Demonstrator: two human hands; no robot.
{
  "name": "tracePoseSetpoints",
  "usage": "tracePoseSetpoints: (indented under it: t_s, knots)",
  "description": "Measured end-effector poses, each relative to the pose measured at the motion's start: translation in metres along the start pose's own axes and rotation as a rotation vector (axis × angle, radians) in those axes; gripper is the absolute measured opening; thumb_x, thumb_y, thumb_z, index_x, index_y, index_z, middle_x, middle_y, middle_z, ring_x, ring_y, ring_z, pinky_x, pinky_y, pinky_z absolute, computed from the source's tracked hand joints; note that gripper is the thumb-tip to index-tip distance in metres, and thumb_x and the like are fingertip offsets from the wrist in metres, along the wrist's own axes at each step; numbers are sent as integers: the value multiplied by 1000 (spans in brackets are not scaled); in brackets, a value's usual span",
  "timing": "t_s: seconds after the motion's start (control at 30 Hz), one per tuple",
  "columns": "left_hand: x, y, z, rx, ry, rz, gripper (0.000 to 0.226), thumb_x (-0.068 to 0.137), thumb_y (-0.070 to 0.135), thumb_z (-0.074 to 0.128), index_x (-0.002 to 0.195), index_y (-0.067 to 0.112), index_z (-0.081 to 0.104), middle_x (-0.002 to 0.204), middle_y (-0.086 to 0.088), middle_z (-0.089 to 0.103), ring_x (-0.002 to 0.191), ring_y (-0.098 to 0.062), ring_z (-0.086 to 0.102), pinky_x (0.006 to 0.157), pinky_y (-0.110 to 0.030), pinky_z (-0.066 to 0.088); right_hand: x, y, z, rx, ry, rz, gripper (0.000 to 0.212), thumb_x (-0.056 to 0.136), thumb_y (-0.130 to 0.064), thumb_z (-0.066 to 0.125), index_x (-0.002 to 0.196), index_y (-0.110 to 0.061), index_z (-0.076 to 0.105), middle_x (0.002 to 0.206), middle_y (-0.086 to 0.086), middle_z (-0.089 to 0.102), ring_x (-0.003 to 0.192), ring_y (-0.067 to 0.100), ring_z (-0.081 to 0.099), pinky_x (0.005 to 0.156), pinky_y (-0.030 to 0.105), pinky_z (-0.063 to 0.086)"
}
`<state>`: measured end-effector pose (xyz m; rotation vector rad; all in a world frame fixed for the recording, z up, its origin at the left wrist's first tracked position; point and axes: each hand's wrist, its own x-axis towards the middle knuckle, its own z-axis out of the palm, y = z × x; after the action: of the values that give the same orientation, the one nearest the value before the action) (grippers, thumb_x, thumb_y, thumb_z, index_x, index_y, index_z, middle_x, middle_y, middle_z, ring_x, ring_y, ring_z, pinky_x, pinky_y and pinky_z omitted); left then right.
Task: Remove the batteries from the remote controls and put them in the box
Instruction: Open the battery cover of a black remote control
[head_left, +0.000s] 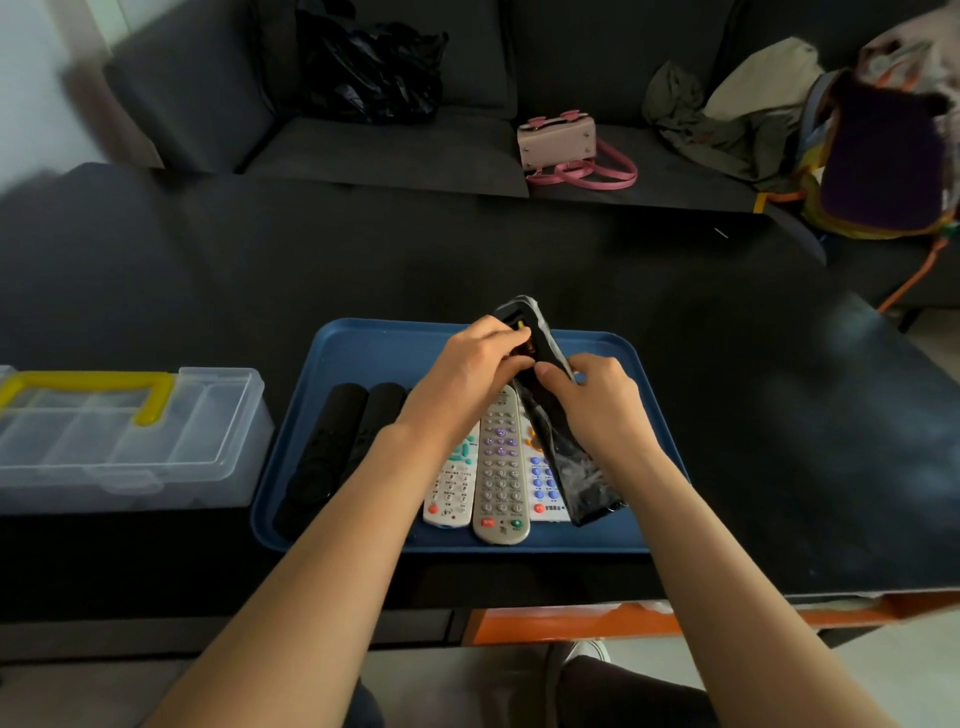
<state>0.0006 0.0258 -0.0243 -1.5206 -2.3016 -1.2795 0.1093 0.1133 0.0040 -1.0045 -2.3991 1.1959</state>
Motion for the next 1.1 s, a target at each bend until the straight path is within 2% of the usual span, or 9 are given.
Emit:
tracePoseSetpoints:
  t_s: [0.23, 0.3, 0.4, 0.47, 0.6, 0.8, 0.9, 1.0, 1.1]
  knots:
    - [3, -3, -6, 30, 19, 118, 11, 86, 12, 61, 93, 5, 67, 100, -8, 56, 79, -11, 56, 69, -23, 47, 1, -1, -2, 45, -60, 23, 27, 94, -38, 53, 92, -12, 61, 82, 9, 69, 74, 25, 69, 61, 34, 53]
    - [4, -7, -6, 18, 23, 136, 14, 89, 13, 58, 94, 5, 68, 103, -7, 58, 81, -9, 57, 73, -21, 47, 1, -1, -3, 67, -65, 27, 29, 94, -37, 53, 94, -9, 62, 84, 10, 69, 75, 24, 69, 64, 35, 54]
    - [5, -9, -10, 6, 4, 106, 19, 90, 7, 54, 102, 6, 68, 109, -5, 60, 86, -1, 54, 76, -7, 42, 1, 1, -3, 139, -79, 49, 30, 93, -36, 55, 95, -8, 64, 86, 13, 71, 77, 28, 70, 71, 42, 56]
    - [5, -11, -13, 34, -46, 83, 26, 87, -2, 52, 105, 7, 68, 113, -4, 59, 83, 0, 53, 74, -3, 38, 1, 2, -3, 117, -80, 54, 30, 94, -36, 54, 97, -8, 65, 87, 13, 70, 77, 27, 70, 69, 39, 56]
    - [4, -10, -17, 153, -160, 129, 33, 83, -9, 52, 108, 10, 61, 115, -4, 53, 98, -14, 55, 77, -25, 48, 0, 1, -3, 45, -91, 42, 26, 94, -36, 53, 99, -12, 62, 85, 10, 69, 76, 25, 69, 68, 38, 55]
    - [4, -12, -19, 258, -101, 212, 23, 79, -7, 62, 97, 5, 68, 93, -8, 61, 91, -18, 54, 70, -38, 52, -1, 1, -5, 7, -90, 31, 23, 94, -36, 53, 99, -14, 59, 84, 8, 68, 74, 22, 69, 70, 39, 56]
    - [6, -14, -15, 228, 11, 199, 22, 79, -3, 65, 100, 4, 68, 89, -10, 63, 87, -21, 57, 68, -32, 52, 0, 2, -5, 51, -88, 76, 29, 94, -37, 53, 101, -9, 61, 88, 11, 70, 76, 25, 70, 72, 40, 56]
    - [10, -7, -9, 95, 92, 34, 23, 86, 9, 61, 108, 4, 65, 96, -10, 63, 90, -17, 58, 73, -20, 45, 1, 4, -5, 79, -73, 97, 30, 94, -36, 53, 101, -8, 61, 88, 12, 70, 76, 25, 69, 68, 38, 55]
    - [12, 0, -5, -62, 154, -124, 20, 89, 16, 59, 105, 5, 65, 93, -6, 68, 82, -9, 60, 68, -8, 41, 2, 8, -6, 108, -49, 109, 31, 94, -36, 53, 114, -13, 57, 96, 9, 68, 79, 22, 69, 71, 38, 56]
